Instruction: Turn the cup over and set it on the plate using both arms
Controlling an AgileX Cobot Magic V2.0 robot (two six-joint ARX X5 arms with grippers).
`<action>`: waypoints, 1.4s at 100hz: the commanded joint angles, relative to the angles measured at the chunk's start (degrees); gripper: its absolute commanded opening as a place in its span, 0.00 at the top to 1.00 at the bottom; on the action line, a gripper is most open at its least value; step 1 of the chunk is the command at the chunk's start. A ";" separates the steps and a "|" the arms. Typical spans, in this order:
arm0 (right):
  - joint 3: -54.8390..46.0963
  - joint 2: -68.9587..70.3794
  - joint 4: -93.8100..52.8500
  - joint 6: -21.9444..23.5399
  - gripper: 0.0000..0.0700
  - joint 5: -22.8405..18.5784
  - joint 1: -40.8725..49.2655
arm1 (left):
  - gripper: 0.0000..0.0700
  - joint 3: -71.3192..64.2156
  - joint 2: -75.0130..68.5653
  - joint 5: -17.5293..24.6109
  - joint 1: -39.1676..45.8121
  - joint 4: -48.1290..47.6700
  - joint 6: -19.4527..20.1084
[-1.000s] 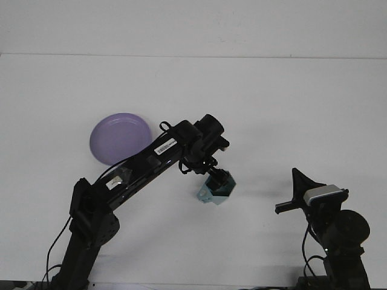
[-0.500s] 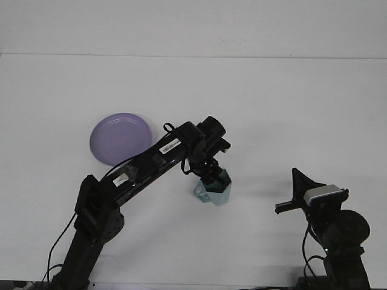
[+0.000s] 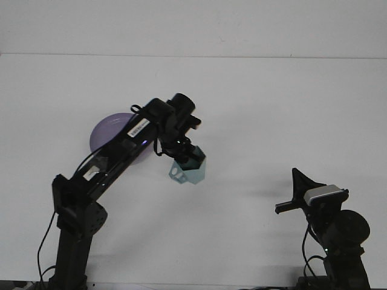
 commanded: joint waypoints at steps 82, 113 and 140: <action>0.26 -0.02 0.81 1.16 1.00 0.02 0.11 | 0.98 1.62 0.85 -7.69 27.98 3.72 -2.71; 0.26 0.00 0.74 1.16 1.00 0.04 0.11 | 0.98 1.62 5.53 -9.79 28.20 4.92 -2.73; 0.26 0.00 0.66 1.16 1.00 0.04 0.11 | 0.98 1.62 7.63 -9.99 28.68 5.18 -2.73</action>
